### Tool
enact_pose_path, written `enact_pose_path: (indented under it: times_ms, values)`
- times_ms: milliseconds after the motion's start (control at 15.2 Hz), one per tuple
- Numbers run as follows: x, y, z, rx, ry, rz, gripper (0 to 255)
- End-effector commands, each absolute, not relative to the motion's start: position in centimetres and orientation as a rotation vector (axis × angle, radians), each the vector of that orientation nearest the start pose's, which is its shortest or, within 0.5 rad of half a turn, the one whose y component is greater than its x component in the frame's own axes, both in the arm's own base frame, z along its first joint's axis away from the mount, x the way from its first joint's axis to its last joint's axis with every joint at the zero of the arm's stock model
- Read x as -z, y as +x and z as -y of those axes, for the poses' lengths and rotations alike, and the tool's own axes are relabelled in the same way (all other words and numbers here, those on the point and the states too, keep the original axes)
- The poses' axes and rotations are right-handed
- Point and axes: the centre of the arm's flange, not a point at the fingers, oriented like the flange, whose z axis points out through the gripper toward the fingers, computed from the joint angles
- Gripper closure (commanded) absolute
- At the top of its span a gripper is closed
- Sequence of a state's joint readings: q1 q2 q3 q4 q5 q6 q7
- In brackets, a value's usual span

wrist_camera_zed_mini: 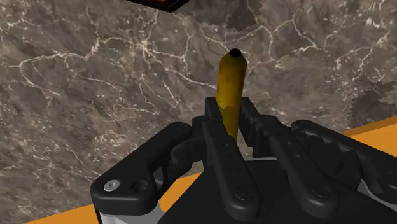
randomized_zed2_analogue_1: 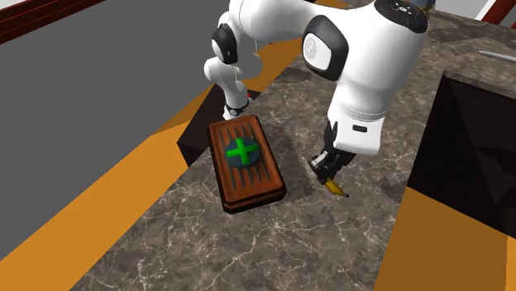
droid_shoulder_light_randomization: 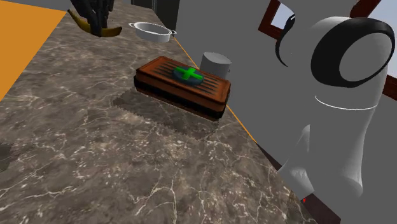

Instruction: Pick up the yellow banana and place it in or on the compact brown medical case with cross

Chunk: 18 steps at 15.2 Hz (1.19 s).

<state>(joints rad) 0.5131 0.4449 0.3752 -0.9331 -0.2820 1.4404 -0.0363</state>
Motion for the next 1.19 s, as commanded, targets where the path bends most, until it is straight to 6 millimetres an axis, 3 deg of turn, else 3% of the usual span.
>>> enact_pose_path:
  times_ms: [0, 1122]
  values:
    - [-65.2, 49.2, -42.7, 0.201, -2.936, 1.302, 255]
    - [-64.9, 46.1, -20.5, 0.201, -2.936, 1.302, 255]
